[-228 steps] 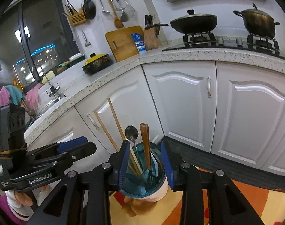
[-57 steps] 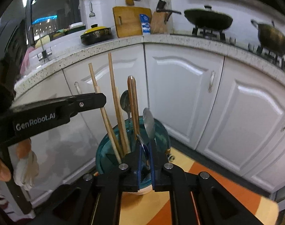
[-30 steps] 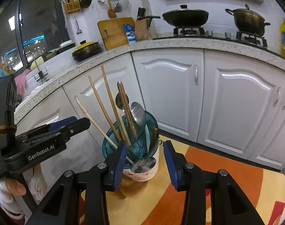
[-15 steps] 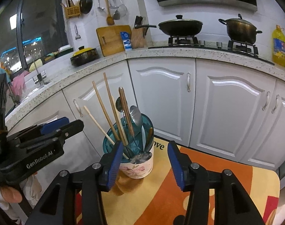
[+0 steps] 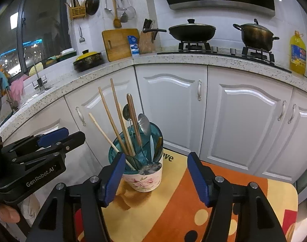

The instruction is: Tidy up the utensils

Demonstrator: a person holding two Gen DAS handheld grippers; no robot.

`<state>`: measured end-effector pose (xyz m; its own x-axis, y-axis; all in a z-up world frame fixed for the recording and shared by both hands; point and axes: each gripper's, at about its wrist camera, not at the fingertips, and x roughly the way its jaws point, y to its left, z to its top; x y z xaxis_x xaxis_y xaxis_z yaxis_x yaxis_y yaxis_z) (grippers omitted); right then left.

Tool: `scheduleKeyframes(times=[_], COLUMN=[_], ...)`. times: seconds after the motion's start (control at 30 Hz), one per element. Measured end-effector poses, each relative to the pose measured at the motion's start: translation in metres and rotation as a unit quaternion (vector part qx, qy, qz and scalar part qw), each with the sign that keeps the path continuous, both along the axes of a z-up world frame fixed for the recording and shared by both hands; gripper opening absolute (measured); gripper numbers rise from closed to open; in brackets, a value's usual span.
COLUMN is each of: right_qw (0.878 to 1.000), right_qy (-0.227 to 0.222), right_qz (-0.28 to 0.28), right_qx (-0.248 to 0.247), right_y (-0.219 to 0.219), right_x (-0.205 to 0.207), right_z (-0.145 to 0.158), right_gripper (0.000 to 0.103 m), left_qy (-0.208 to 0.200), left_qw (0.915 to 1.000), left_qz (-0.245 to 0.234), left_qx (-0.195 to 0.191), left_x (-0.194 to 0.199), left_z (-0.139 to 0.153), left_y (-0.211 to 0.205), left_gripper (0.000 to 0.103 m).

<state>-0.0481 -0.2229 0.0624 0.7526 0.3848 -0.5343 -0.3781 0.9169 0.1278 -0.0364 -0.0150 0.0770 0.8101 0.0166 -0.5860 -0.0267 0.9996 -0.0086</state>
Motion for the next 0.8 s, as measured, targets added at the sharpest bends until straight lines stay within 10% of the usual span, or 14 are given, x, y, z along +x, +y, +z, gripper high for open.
scheduleKeyframes(times=[0.8], right_qw=[1.000], right_qy=[0.007], right_qz=[-0.004], right_qx=[-0.015], right_y=[0.012], right_x=[0.006], right_z=[-0.006], right_gripper=[0.067], left_qy=[0.007], left_qw=[0.9998], left_qz=[0.016], left_qx=[-0.008], left_x=[0.001], left_z=[-0.008], left_y=[0.012], left_gripper=[0.041])
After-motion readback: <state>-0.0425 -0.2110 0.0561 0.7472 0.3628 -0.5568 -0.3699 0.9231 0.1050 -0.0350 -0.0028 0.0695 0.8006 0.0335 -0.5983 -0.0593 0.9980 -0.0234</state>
